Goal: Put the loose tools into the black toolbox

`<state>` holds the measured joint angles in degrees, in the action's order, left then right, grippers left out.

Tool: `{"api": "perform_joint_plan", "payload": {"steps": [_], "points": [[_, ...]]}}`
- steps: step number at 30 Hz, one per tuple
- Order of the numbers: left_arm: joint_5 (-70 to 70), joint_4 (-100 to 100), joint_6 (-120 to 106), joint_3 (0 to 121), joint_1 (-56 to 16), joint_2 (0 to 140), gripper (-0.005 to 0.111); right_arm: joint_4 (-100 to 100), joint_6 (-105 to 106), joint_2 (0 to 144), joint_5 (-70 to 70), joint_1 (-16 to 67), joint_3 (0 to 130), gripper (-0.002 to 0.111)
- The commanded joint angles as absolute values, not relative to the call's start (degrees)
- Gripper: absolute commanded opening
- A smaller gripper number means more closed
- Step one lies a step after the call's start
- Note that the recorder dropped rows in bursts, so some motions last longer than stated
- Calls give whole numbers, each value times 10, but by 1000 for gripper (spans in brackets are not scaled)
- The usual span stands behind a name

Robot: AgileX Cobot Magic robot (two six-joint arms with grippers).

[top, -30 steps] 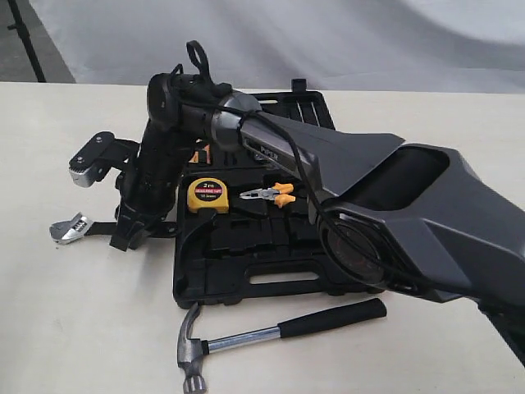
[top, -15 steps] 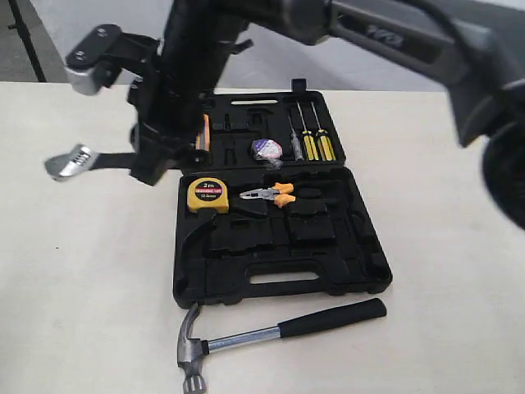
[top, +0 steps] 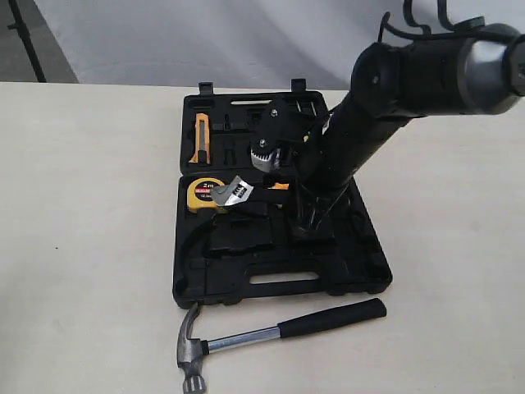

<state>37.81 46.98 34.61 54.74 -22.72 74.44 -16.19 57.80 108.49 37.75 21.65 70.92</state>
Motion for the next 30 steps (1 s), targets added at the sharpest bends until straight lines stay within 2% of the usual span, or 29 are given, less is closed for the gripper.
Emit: {"api": "perform_joint_plan", "payload": {"steps": [1, 6, 8, 9, 10, 12, 13, 15, 20, 23, 27, 30], "points": [[368, 462, 352, 542, -225, 740, 1, -119, 585, 1105, 353, 213, 699, 0], [368, 462, 352, 542, -225, 740, 1, -61, 576, 1132, 364, 213, 699, 0], [368, 462, 352, 542, -225, 740, 1, -60, 562, 1139, 363, 213, 699, 7], [368, 462, 352, 542, -225, 740, 1, -60, 561, 1142, 363, 213, 699, 13], [368, 462, 352, 542, -225, 740, 1, -59, 561, 1142, 359, 213, 699, 27], [368, 462, 352, 542, -225, 740, 1, -57, 556, 1140, 359, 213, 699, 46], [368, 462, 352, 542, -225, 740, 1, -57, 551, 1137, 364, 213, 699, 62], [368, 462, 352, 542, -225, 740, 1, -65, 549, 1130, 361, 215, 699, 71], [368, 462, 352, 542, -225, 740, 1, -105, 464, 1115, 365, 249, 738, 71], [368, 462, 352, 542, -225, 740, 1, -104, 311, 1153, 452, 248, 849, 71], [368, 462, 352, 542, -225, 740, 1, -94, 333, 1225, 557, 248, 927, 71], [368, 462, 352, 542, -225, 740, 1, -73, 334, 1250, 560, 248, 932, 71]]}}
